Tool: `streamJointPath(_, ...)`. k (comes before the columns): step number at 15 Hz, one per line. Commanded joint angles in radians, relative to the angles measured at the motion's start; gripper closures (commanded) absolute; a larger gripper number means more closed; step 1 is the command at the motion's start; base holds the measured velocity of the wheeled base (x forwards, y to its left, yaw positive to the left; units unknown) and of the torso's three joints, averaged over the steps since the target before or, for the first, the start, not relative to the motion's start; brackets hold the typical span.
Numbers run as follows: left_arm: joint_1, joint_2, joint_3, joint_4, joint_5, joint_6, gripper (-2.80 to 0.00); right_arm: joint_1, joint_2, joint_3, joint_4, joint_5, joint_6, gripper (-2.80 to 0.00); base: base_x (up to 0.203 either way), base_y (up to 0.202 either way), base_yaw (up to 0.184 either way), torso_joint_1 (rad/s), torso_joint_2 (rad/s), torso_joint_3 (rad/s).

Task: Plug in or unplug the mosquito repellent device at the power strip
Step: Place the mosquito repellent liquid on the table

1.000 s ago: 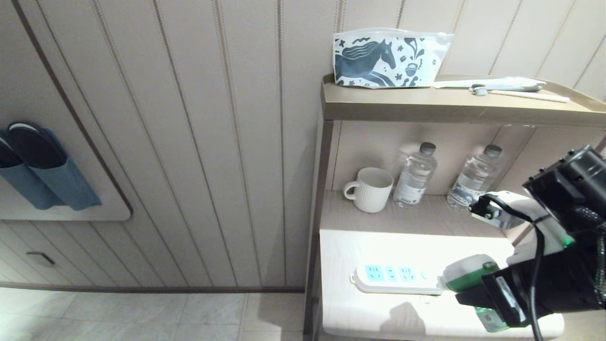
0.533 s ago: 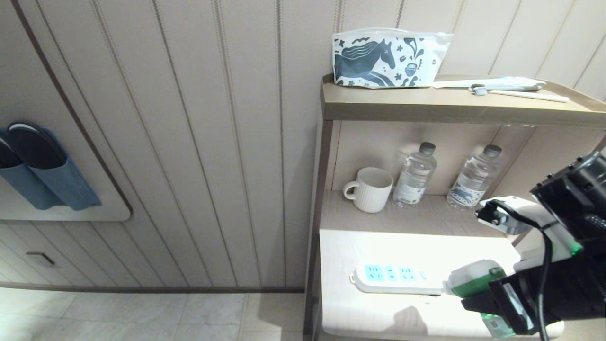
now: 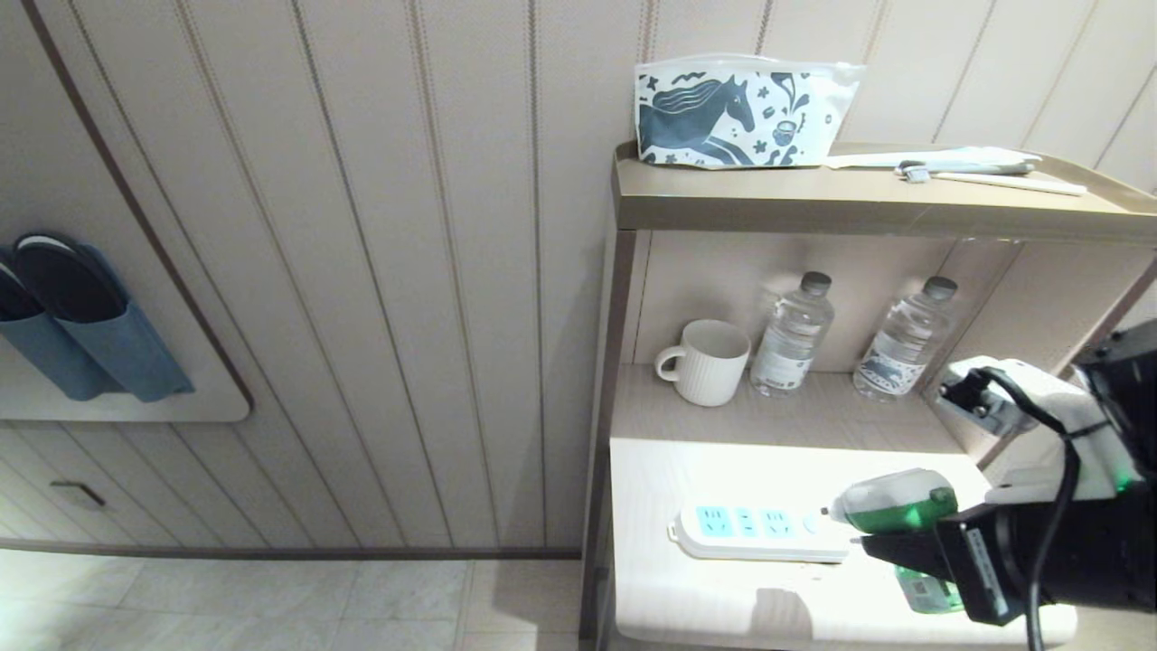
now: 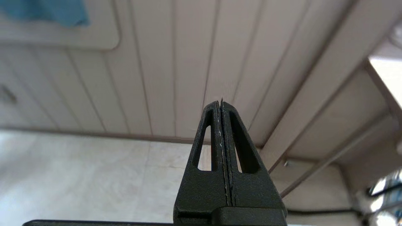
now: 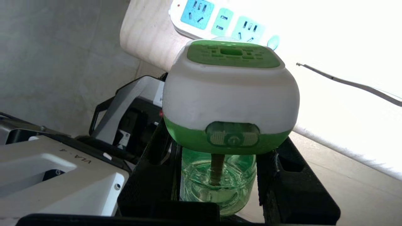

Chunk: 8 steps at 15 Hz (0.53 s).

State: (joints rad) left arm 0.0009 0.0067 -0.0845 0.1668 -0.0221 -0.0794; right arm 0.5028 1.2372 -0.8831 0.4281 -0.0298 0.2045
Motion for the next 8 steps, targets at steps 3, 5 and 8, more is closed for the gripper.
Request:
streamJointPath(3,0.001,-0.002,0.017,-0.012,0.044,0.11,0.0,-0.018,-0.05,0.041,-0.005,-0.001,0.0,0.0,0.0,0.0,0.0,0.0,0.0,0.0)
streamJointPath(5,-0.001,-0.002,0.037,-0.027,0.009,0.161,0.0,-0.021,-0.064,0.059,-0.006,-0.004,-0.002,0.0,0.0,0.0,0.0,0.0,0.0,0.0)
streamJointPath(8,-0.002,-0.004,0.04,-0.036,0.007,0.155,0.0,-0.019,-0.09,0.063,-0.006,-0.022,-0.003,0.0,0.0,0.0,0.0,0.0,0.0,0.0)
